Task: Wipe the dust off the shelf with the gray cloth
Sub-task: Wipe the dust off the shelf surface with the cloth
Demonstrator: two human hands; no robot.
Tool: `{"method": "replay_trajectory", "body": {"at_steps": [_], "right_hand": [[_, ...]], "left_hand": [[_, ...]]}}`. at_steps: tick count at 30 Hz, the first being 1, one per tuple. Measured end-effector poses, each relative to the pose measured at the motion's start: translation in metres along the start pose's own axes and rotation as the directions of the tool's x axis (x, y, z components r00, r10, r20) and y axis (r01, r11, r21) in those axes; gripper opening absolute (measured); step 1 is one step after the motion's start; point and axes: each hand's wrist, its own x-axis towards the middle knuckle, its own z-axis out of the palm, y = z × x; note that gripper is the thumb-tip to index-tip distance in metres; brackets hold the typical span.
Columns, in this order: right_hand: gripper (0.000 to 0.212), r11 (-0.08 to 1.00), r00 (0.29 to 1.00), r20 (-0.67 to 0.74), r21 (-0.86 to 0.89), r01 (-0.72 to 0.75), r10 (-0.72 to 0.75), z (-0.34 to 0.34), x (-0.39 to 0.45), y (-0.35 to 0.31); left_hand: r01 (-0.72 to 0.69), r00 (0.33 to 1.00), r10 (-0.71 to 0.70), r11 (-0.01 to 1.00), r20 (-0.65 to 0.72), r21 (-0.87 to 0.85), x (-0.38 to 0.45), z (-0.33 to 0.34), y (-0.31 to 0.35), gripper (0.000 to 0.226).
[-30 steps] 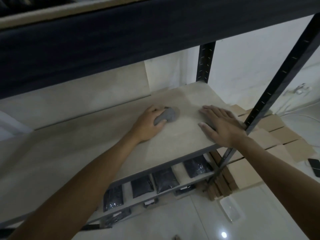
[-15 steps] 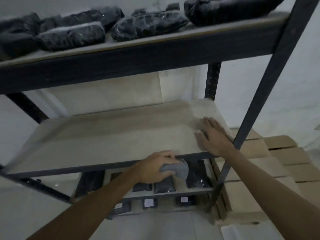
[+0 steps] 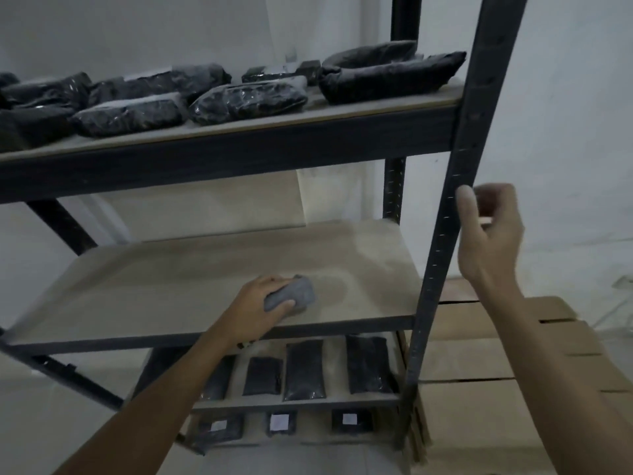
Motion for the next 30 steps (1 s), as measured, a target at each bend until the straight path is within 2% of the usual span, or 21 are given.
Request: {"method": "replay_trajectory", "body": {"at_steps": [4,6,11,15,18,21,24,27,30], "right_hand": [[0.085,0.979,0.975,0.170,0.125,-0.164,0.142,0.026,0.012,0.002],[0.090,0.972,0.979,0.152,0.171,-0.161,0.135,0.033,0.011,0.003],[0.104,0.991,0.993,0.011,0.071,-0.115,0.115,0.041,0.009,0.002],[0.096,0.984,0.987,-0.011,0.081,-0.161,0.163,0.047,0.011,-0.003],[0.079,0.971,0.977,-0.003,0.113,-0.210,0.212,0.049,0.010,-0.005],[0.083,0.957,0.968,0.012,0.150,-0.249,0.250,0.050,0.010,-0.008],[0.083,0.952,0.966,0.022,0.164,-0.258,0.258,0.051,0.010,-0.008],[0.084,0.951,0.966,0.035,0.169,-0.258,0.256,0.052,0.010,-0.009],[0.085,0.945,0.962,0.038,0.182,-0.272,0.270,0.053,0.010,-0.010]], "left_hand": [[0.006,1.000,-0.005,0.998,0.028,-0.055,0.038,0.000,-0.021,0.025],[-0.005,0.999,0.007,0.999,0.031,-0.044,0.066,0.001,-0.038,0.021],[-0.009,1.000,0.007,0.999,0.026,0.051,0.138,0.010,-0.079,0.026],[0.158,0.987,-0.154,0.971,-0.038,0.177,0.195,0.031,-0.105,0.045],[0.284,0.958,-0.264,0.915,-0.107,0.287,0.218,0.054,-0.105,0.037],[0.369,0.929,-0.356,0.867,-0.102,0.335,0.225,0.069,-0.101,0.035],[0.258,0.963,-0.270,0.899,-0.016,0.354,0.225,0.070,-0.101,0.042],[0.078,0.988,-0.100,0.980,0.114,0.183,0.217,0.070,-0.092,0.055],[-0.094,0.966,0.081,0.995,0.247,0.040,0.211,0.077,-0.082,0.058]]}}
